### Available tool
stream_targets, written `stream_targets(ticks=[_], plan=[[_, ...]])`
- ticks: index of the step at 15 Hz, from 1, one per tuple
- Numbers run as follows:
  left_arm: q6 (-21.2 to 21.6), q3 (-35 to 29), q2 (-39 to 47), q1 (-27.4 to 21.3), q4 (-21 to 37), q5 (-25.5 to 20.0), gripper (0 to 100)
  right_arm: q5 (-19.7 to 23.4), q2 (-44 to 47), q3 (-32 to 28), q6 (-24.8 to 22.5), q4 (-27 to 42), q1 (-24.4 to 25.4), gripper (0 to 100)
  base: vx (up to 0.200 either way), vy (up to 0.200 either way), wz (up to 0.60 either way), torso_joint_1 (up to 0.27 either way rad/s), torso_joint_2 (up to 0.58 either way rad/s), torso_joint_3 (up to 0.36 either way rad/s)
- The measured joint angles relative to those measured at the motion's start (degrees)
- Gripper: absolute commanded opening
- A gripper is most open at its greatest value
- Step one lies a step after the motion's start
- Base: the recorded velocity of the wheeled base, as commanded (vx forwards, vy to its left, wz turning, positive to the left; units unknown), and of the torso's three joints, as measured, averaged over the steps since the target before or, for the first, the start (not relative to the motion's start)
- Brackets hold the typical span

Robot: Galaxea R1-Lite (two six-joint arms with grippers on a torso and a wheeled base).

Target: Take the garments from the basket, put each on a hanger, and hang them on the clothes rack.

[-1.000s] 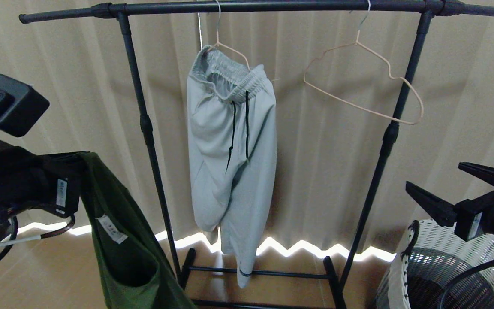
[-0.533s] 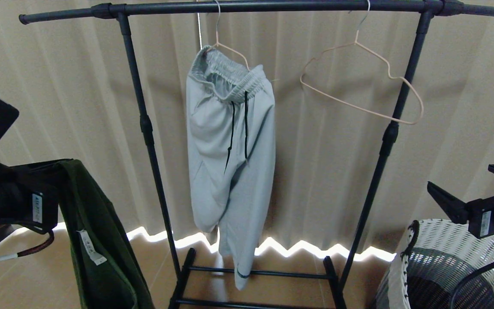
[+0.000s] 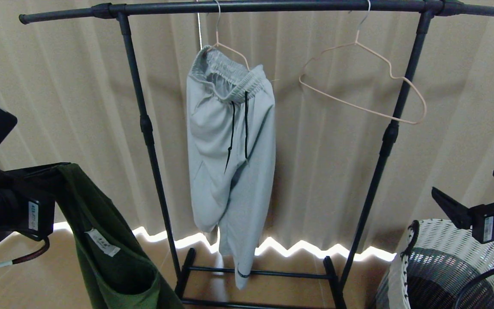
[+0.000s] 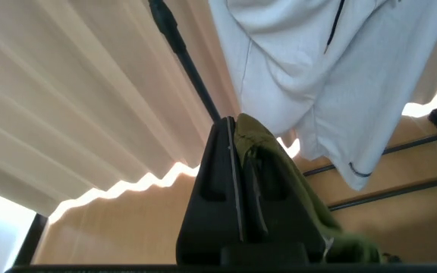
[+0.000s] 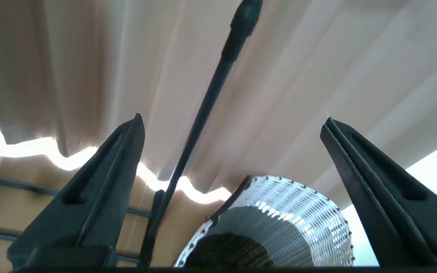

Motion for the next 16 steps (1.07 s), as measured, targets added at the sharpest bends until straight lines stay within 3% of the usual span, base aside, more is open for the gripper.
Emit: stream_targets(ticks=[11,16], plan=[[0.1,0.9,-0.5,0.2,0.0,-2.4,0,0.2,-0.5,0.4,-0.8,0.0,-1.3,100,0.0,0.0,0.0,0.002,-0.01,-0.002],[0.1,1.2,-0.5,0.1,-0.1,-2.4,0,0.2,-1.8,0.6,-0.7,0.1,-1.4,100,0.0,0.0,0.0,0.158,-0.32,-0.211]])
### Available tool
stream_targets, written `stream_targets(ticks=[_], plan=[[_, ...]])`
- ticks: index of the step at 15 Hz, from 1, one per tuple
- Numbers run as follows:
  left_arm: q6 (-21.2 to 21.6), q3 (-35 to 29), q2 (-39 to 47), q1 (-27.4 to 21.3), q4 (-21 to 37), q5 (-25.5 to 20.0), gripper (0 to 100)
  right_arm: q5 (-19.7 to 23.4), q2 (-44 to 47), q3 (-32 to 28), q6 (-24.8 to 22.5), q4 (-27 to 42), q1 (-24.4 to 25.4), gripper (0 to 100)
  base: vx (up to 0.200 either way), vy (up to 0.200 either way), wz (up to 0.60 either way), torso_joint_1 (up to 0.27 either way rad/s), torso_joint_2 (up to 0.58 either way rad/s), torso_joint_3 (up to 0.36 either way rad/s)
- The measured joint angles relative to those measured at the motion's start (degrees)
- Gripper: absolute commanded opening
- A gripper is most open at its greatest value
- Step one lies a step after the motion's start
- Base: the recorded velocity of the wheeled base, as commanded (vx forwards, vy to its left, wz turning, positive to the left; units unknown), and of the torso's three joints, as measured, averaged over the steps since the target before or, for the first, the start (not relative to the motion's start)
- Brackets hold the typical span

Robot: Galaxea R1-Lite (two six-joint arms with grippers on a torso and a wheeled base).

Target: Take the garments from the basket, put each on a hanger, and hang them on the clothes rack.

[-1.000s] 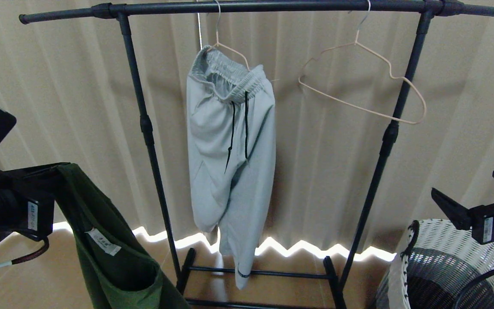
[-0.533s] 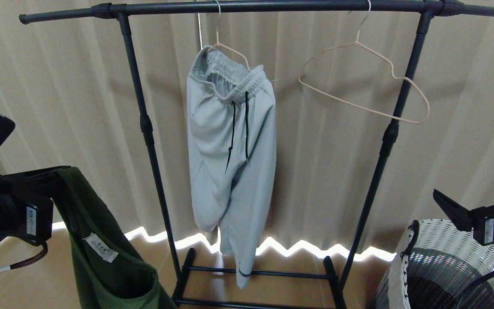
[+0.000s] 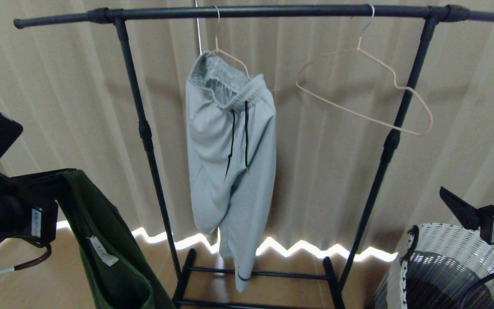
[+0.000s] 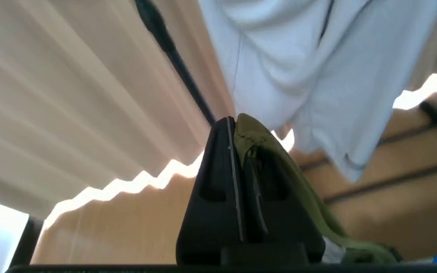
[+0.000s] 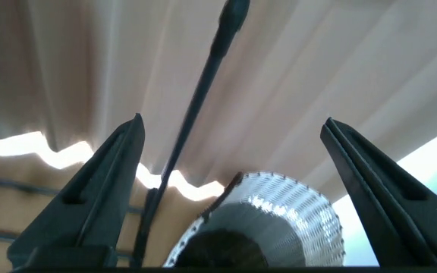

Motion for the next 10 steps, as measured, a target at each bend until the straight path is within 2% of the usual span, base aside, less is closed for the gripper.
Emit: stream_targets(ticks=[4,7,10], plan=[[0.1,0.6,-0.2,0.0,0.1,0.0,0,0.1,-0.3,0.0,0.0,0.0,0.1,100,0.0,0.0,0.0,0.099,-0.5,-0.252],[0.2,1.0,-0.3,-0.1,0.2,0.0,0,0.2,-0.3,-0.1,0.0,0.1,0.0,100,0.0,0.0,0.0,0.328,-0.48,-0.26],[0.2,1.2,-0.3,-0.1,0.1,0.0,0,0.2,-0.1,-0.1,0.0,0.1,0.1,100,0.0,0.0,0.0,0.253,-0.49,-0.255]])
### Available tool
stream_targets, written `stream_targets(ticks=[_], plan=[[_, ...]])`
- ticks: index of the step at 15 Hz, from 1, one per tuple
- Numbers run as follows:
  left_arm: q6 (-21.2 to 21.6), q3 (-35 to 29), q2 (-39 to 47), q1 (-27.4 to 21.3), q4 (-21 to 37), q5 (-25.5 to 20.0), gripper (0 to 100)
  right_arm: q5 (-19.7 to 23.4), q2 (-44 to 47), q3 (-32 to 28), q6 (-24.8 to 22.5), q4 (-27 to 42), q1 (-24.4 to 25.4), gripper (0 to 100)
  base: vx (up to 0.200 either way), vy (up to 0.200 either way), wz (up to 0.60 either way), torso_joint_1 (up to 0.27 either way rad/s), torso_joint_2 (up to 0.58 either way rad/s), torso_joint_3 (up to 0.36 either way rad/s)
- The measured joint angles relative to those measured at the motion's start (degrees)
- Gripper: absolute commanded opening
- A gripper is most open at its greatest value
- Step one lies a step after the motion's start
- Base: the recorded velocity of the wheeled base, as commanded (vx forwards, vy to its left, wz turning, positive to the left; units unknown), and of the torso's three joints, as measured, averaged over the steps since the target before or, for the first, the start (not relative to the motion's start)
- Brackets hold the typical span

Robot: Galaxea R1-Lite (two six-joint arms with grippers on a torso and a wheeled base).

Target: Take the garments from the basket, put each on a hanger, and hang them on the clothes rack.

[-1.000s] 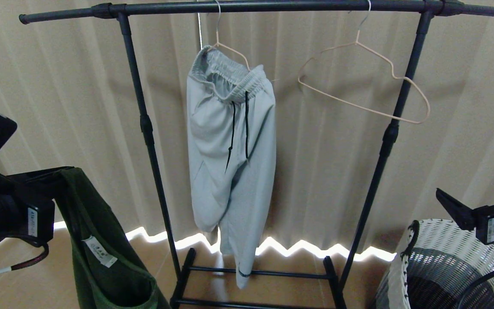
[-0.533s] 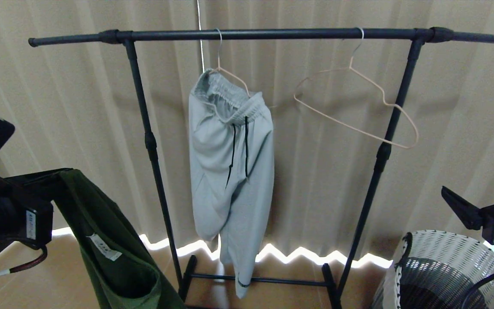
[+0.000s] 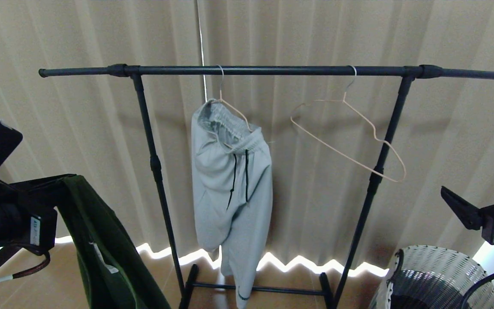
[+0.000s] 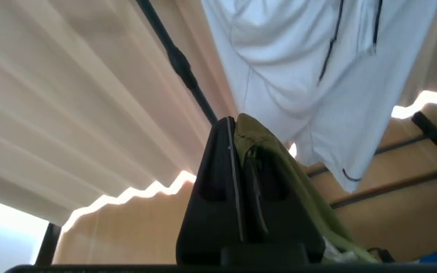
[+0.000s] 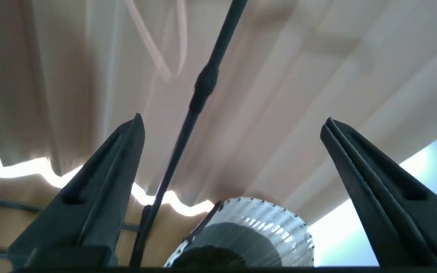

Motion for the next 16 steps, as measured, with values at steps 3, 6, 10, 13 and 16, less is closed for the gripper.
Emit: stream_targets(ticks=[3,6,10,13,16], plan=[[0.0,0.3,0.0,0.0,0.0,0.0,0,0.2,0.2,0.0,0.0,0.1,0.0,100,0.0,0.0,0.0,0.241,-0.49,-0.264],[0.1,1.0,-0.1,0.0,-0.1,0.0,0,1.1,0.6,0.5,-0.1,0.1,0.0,100,0.0,0.0,0.0,0.157,-0.33,-0.172],[1.2,2.6,-0.8,0.3,-2.5,0.1,0,10.2,1.5,-1.0,-0.1,0.3,0.0,100,0.0,0.0,0.0,0.013,-0.03,-0.014],[2.9,4.1,-1.1,0.4,-5.2,0.1,0,12.9,4.3,-5.9,0.1,4.3,0.0,100,0.0,0.0,0.0,0.0,0.0,0.0],[4.4,5.9,-1.1,0.5,-8.7,0.2,0,13.5,6.5,-11.2,1.0,13.9,0.0,100,0.0,0.0,0.0,0.0,0.0,0.0]])
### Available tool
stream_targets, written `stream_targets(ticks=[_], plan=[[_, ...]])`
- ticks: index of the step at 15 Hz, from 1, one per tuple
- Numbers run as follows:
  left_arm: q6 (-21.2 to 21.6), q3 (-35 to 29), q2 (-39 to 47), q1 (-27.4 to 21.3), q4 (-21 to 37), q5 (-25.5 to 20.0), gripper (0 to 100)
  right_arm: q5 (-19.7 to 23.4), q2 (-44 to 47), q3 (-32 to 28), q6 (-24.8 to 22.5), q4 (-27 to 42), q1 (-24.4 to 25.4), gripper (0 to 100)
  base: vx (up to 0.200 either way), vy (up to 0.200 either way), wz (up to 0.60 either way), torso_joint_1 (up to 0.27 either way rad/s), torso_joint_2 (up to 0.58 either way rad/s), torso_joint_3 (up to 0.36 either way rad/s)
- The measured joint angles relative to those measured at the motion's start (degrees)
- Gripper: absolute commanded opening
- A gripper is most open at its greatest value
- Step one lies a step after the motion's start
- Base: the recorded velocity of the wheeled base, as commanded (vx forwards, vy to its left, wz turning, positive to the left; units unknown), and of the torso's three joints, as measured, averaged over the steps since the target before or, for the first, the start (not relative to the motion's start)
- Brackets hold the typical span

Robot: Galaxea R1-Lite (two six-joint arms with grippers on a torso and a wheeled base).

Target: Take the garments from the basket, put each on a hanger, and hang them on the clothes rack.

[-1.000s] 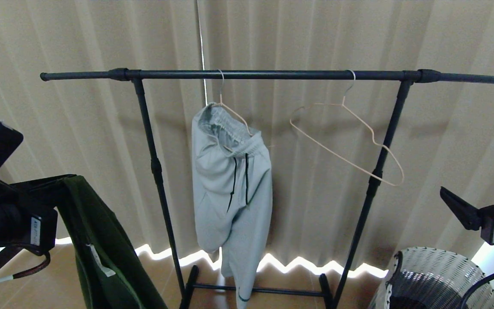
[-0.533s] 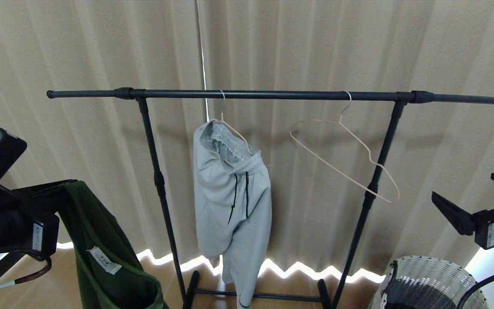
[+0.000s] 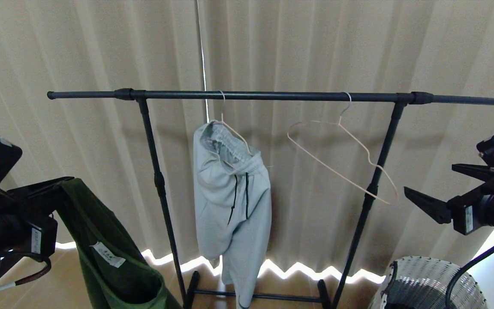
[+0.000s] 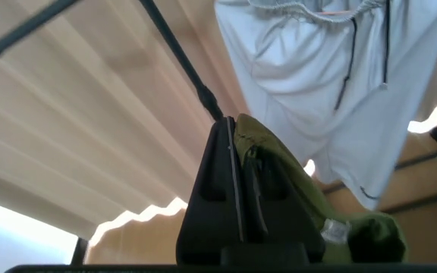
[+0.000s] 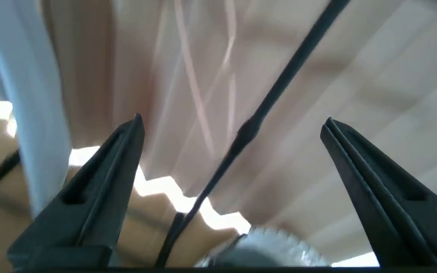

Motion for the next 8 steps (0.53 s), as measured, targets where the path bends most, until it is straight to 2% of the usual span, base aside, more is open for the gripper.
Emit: stream_targets(ticks=[2,4,8], plan=[[0.0,0.5,0.2,0.1,-1.0,0.0,0,0.2,0.8,-3.9,0.6,6.2,0.1,100,0.0,0.0,0.0,0.0,0.0,0.0],[0.0,0.5,0.7,0.2,-1.1,0.0,0,0.2,1.7,-5.4,0.6,6.5,0.1,100,0.0,0.0,0.0,0.0,0.0,0.0],[0.0,0.3,1.0,0.2,-1.1,0.0,0,0.1,3.3,-6.7,0.7,6.5,0.2,100,0.2,0.0,0.0,-0.005,0.0,0.001]])
